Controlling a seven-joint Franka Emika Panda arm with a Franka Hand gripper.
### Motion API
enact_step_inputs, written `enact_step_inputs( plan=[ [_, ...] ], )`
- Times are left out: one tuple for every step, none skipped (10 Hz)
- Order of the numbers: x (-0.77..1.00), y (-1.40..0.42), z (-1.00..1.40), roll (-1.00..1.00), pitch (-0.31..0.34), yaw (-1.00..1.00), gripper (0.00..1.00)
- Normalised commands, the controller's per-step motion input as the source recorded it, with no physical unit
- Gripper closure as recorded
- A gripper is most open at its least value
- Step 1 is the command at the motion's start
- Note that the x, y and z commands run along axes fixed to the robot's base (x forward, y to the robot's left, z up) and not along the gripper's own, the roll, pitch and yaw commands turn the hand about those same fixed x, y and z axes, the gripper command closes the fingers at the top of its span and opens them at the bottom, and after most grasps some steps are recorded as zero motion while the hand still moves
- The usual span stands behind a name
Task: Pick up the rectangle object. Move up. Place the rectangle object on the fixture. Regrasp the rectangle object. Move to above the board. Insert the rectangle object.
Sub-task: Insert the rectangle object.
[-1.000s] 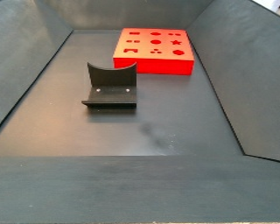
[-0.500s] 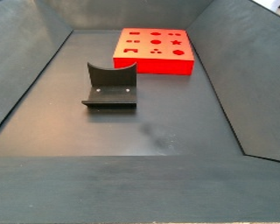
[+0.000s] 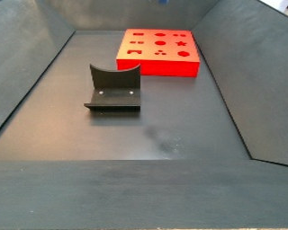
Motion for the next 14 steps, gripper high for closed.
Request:
enact_step_inputs(
  plan=[
    [0.0,0.0,-0.69,0.0,-0.05,-1.0,1.0],
    [-0.03,0.0,-0.74,0.0,-0.119,-1.0,1.0],
    [-0.07,0.0,-0.79,0.0,-0.171,-1.0,1.0],
    [0.46,-0.22,-0.65,-0.13,-0.21,-0.37,1.0],
    [0.1,0.01,-0.22,-0.13,-0.131,-0.04,1.0],
    [0.14,0.0,-0.32,-0.09,-0.107,-0.45,1.0],
    [0.0,0.0,-0.4,-0.04,-0.011,-1.0,1.0],
    [0.0,0.0,-0.4,-0.03,-0.011,-1.0,1.0],
    [0.0,0.0,-0.15,-0.04,0.0,-1.0,1.0],
    [0.05,0.0,-0.03,-0.01,0.0,0.0,1.0],
    [-0.04,0.0,0.0,0.0,0.0,0.0,1.0],
    [0.06,0.04,0.12,-0.36,-0.217,-0.73,1.0],
    [0.02,0.0,0.09,-0.27,-0.131,-0.87,1.0],
    [0.02,0.0,0.09,-0.23,-0.09,-0.92,1.0]
  ],
)
